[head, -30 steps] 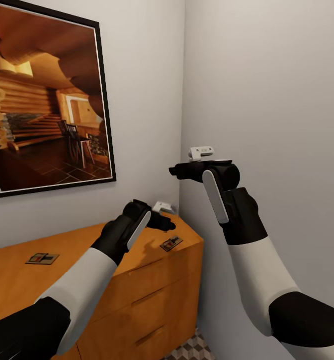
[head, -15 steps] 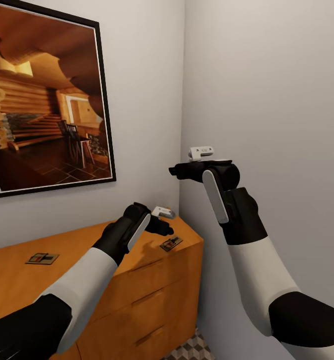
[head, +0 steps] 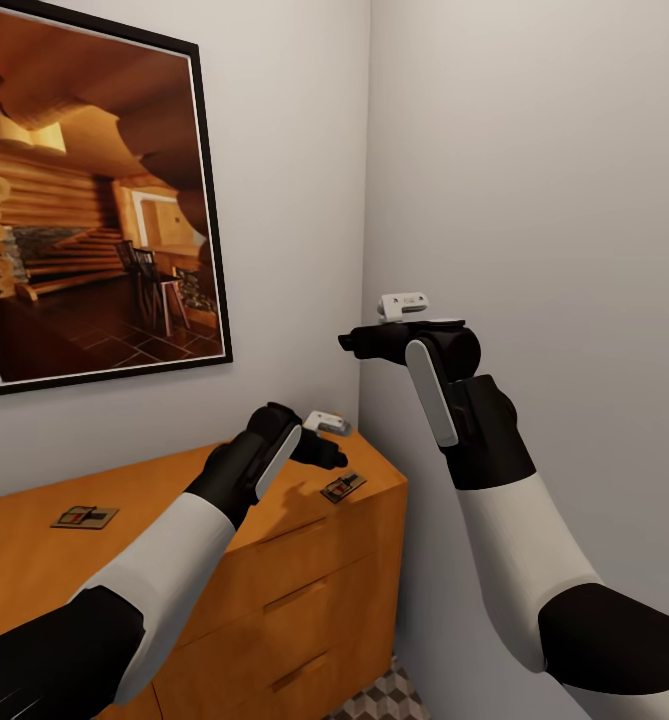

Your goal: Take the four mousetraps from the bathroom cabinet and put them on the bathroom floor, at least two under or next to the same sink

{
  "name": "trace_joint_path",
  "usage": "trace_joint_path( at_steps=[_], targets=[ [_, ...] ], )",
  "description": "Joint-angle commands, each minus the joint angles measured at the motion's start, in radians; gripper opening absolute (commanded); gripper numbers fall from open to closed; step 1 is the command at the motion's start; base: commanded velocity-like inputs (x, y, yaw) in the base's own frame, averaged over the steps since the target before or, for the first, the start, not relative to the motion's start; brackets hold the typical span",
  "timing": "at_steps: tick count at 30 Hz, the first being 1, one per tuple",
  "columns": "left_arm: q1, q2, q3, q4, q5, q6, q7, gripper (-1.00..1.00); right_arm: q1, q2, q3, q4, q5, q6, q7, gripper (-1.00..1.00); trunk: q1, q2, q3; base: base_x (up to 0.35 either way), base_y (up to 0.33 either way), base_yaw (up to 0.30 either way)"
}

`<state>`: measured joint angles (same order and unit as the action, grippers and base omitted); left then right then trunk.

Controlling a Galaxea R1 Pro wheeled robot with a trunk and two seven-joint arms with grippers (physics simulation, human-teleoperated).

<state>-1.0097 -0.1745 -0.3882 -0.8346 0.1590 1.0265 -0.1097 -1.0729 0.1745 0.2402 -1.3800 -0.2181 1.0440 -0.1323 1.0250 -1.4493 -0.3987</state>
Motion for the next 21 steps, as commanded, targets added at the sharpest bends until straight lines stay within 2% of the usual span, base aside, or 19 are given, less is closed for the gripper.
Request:
trace_joint_path(
  at_steps=[1,9,21],
  targets=[
    [-0.001,0.000,0.000,-0.001,0.003,0.004,0.001,1.00,-0.001,0.000,0.001,-0.001,-0.010,0.003,-0.010,1.00,0.000,-0.001,-0.001,0.000,0.000,0.000],
    [-0.002,0.000,0.001,-0.004,0.002,0.004,0.001,1.00,-0.002,0.000,0.001,-0.001,-0.010,0.003,-0.010,1.00,0.000,-0.001,-0.001,0.000,0.000,-0.015],
    [-0.001,0.000,0.002,-0.004,0.001,0.004,0.001,1.00,-0.001,0.000,0.001,-0.001,-0.008,0.003,-0.010,1.00,0.000,-0.001,0.000,0.000,0.000,-0.128]
  ],
)
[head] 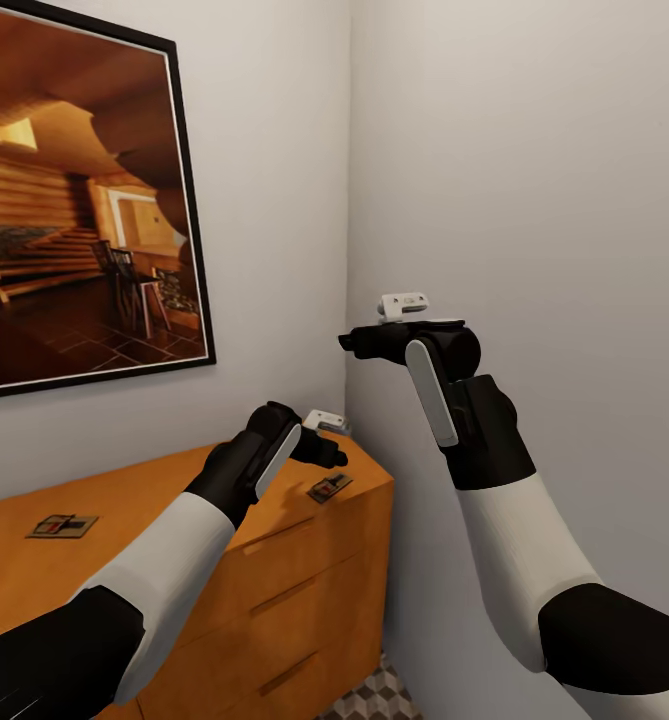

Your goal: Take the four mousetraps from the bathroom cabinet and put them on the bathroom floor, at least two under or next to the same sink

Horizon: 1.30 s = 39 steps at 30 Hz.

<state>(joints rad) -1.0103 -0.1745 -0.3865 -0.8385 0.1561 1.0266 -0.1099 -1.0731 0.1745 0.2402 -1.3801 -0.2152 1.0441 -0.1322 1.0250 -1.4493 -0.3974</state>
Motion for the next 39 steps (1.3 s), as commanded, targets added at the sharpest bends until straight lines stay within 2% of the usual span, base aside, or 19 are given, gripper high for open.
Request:
trace_joint_path(
  at_steps=[1,39],
  targets=[
    [-0.001,0.000,0.000,-0.001,0.003,0.004,0.001,1.00,-0.001,0.000,0.001,0.000,-0.010,0.003,-0.010,1.00,0.000,-0.001,-0.001,0.000,0.000,-0.051],
    [-0.001,0.000,0.004,0.011,-0.002,0.005,0.002,1.00,-0.001,0.000,0.000,0.000,-0.014,0.003,-0.010,1.00,0.000,-0.001,-0.001,0.000,0.000,-0.007]
  ],
)
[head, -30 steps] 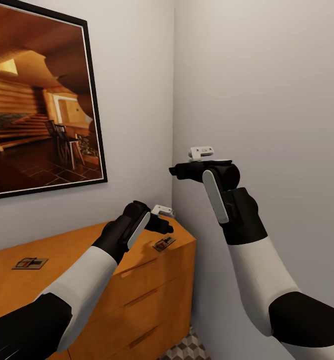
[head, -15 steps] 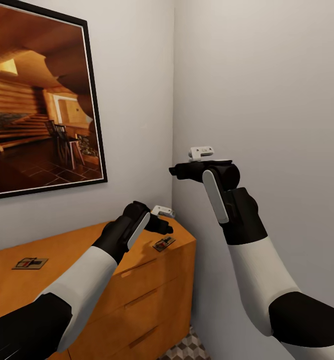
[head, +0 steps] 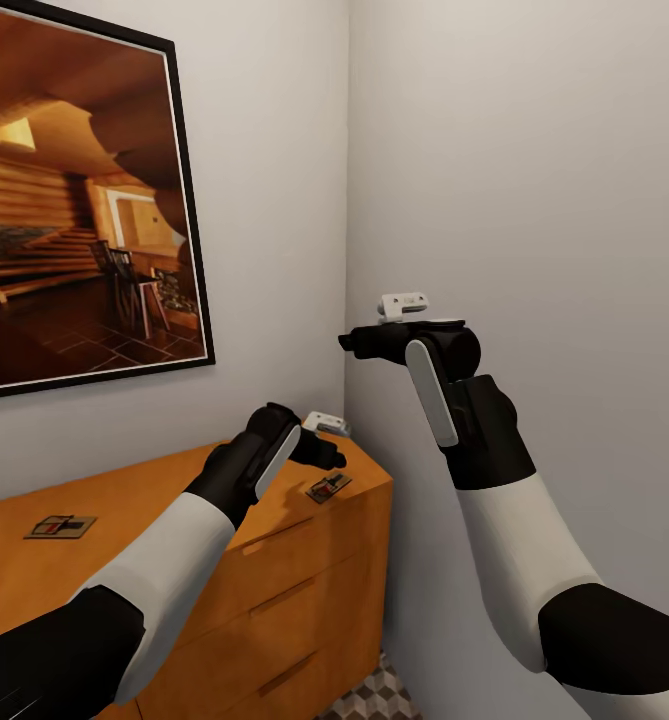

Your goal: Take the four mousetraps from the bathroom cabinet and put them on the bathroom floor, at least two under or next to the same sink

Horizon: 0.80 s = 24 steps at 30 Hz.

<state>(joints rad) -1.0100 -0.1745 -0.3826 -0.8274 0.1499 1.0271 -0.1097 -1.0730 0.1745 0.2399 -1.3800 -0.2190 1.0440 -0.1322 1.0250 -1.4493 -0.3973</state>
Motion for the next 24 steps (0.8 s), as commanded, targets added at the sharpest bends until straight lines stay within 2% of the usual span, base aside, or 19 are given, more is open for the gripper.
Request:
trace_joint_path(
  at_steps=[1,12,24],
  targets=[
    [-0.001,0.000,0.000,-0.002,0.004,0.004,0.001,1.00,-0.001,0.000,0.001,-0.001,-0.011,0.003,-0.010,1.00,0.000,-0.001,-0.001,0.000,0.000,0.000],
    [-0.001,0.000,-0.001,-0.002,0.008,0.005,0.001,1.00,-0.001,0.000,0.001,-0.001,-0.010,0.003,-0.010,1.00,0.000,-0.001,-0.001,0.007,0.000,0.000],
    [-0.001,0.000,-0.001,-0.001,0.006,0.004,0.001,1.00,-0.001,0.000,0.000,-0.001,-0.010,0.003,-0.010,1.00,0.000,-0.001,-0.001,0.120,0.000,0.000]
  ],
)
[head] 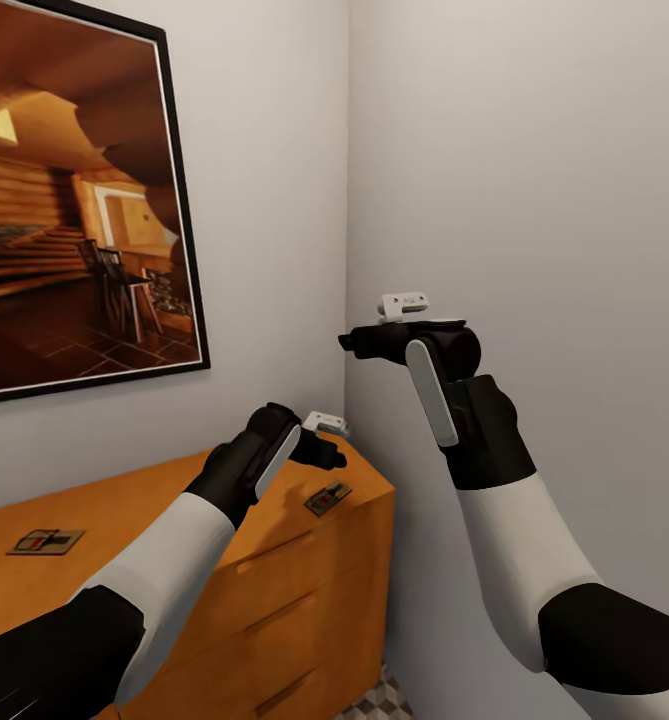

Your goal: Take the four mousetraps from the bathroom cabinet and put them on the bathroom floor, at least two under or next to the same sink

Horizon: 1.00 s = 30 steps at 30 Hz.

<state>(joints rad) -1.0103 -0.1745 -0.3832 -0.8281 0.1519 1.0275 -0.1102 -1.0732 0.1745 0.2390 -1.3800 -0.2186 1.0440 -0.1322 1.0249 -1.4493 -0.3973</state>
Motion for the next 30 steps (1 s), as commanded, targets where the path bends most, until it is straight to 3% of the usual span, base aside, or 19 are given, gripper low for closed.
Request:
trace_joint_path(
  at_steps=[1,30],
  targets=[
    [-0.001,0.000,0.000,-0.001,0.004,0.004,0.001,1.00,-0.001,0.000,0.001,-0.001,-0.010,0.003,-0.010,1.00,0.000,-0.001,-0.001,0.042,0.000,0.000],
    [-0.001,0.000,-0.003,0.025,0.011,0.003,0.000,1.00,-0.001,0.000,-0.001,-0.001,-0.010,0.003,-0.010,1.00,0.000,-0.001,-0.001,0.007,0.000,0.000]
  ],
)
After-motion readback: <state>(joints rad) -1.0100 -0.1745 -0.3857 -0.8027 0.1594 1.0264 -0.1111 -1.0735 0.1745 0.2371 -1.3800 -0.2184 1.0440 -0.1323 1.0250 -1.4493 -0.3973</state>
